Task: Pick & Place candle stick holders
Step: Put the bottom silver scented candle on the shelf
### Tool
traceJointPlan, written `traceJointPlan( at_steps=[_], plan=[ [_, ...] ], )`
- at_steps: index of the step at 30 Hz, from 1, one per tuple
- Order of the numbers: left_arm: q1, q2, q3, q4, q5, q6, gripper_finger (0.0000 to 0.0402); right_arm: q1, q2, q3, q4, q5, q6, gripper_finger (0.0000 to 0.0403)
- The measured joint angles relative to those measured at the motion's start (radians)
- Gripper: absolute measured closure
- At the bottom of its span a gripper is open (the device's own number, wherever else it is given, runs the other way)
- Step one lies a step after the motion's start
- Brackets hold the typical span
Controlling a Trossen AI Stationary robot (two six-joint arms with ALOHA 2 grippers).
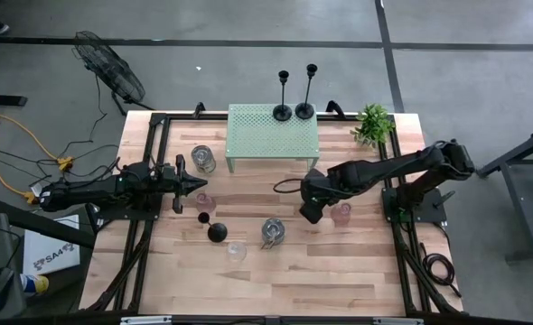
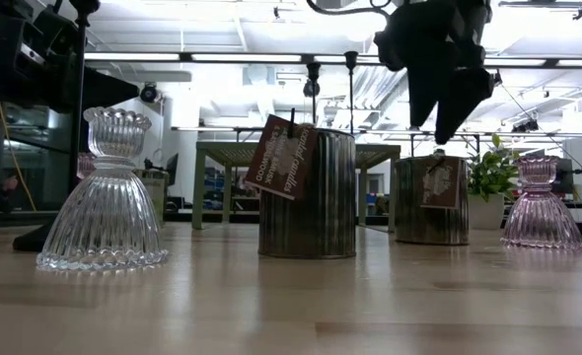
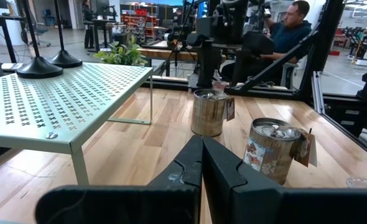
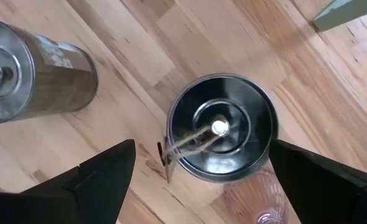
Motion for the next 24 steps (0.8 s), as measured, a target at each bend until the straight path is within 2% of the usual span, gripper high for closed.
traceJointPlan(
  at_steps=[11, 17, 24],
  plan=[
    [0.000, 0.000, 0.000, -0.002, 0.000, 0.000, 0.0402, 0.000, 0.017, 0.001, -0.039, 0.006, 0.008, 0.0039],
    [0.000, 0.000, 0.000, -0.002, 0.000, 0.000, 0.0402, -0.001, 0.017, 0.001, -0.046, 0.059, 0.008, 0.0008],
    [0.000, 0.000, 0.000, -0.002, 0.000, 0.000, 0.0402, -0.010, 0.037, 0.001, -0.036, 0.065, 0.005, 0.0003]
  ],
)
